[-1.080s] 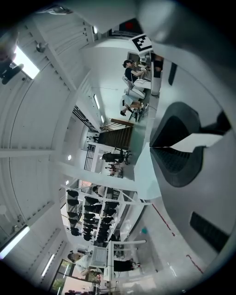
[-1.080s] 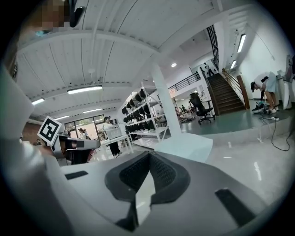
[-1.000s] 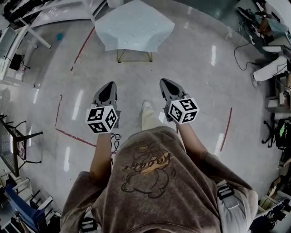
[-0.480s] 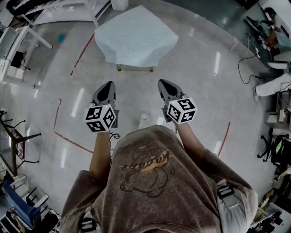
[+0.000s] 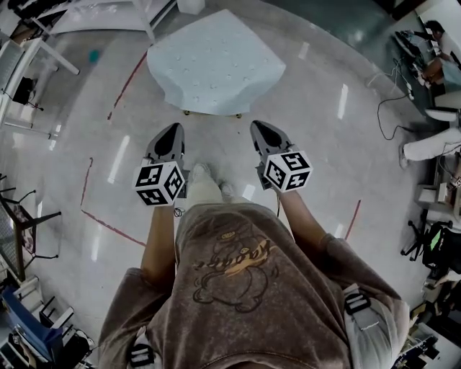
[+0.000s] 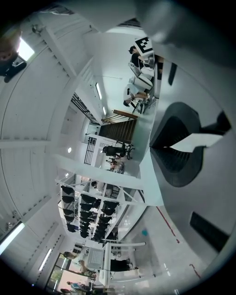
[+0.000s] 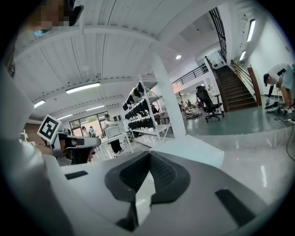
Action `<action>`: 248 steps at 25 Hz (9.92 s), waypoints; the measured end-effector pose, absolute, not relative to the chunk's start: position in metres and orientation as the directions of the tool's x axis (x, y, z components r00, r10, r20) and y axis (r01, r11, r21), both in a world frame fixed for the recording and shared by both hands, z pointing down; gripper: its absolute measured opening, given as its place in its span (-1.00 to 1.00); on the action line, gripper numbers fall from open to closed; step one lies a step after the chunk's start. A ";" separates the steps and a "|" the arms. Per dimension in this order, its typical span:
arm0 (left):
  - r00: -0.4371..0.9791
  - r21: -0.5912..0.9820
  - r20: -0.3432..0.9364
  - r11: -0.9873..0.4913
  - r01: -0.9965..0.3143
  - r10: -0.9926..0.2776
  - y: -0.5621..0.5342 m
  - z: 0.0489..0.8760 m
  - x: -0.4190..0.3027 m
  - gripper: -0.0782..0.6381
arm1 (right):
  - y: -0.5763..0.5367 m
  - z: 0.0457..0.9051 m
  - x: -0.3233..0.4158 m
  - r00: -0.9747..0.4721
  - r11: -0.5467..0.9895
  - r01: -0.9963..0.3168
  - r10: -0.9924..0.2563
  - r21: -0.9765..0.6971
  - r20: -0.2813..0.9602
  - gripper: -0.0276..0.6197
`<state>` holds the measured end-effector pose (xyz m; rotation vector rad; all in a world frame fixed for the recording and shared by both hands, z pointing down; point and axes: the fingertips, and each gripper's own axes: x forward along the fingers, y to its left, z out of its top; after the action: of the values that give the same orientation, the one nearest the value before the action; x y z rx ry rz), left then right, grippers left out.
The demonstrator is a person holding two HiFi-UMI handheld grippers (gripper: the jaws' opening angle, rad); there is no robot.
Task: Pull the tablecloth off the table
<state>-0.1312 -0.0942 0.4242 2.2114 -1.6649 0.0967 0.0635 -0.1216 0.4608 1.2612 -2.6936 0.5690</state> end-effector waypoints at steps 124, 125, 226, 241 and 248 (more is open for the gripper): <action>0.358 0.541 0.758 0.220 -0.811 -0.545 -0.392 0.757 -0.230 0.05 | -0.408 0.771 0.054 -0.474 -0.077 -0.789 -0.554 -0.609 0.684 0.22; 0.358 0.543 0.759 0.226 -0.808 -0.543 -0.392 0.756 -0.230 0.03 | -0.407 0.771 0.054 -0.470 -0.079 -0.792 -0.553 -0.606 0.687 0.19; 0.491 0.622 0.466 -0.122 -0.774 -0.736 -0.276 0.512 -0.173 -0.71 | -0.294 0.513 0.062 -0.583 0.296 -0.719 -0.750 -0.628 0.313 -0.82; 0.538 0.631 0.446 -0.176 -0.756 -0.715 -0.178 0.506 -0.179 -0.71 | -0.187 0.512 0.048 -0.550 0.279 -0.736 -0.777 -0.617 0.305 -0.82; 0.555 0.618 0.443 -0.209 -0.758 -0.704 -0.140 0.498 -0.167 -0.71 | -0.142 0.511 0.057 -0.548 0.274 -0.734 -0.779 -0.621 0.304 -0.82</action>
<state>-0.1668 -0.1404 0.4980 1.9491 -1.1806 0.0805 0.0569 -0.1420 0.5108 1.5191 -2.5554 1.1898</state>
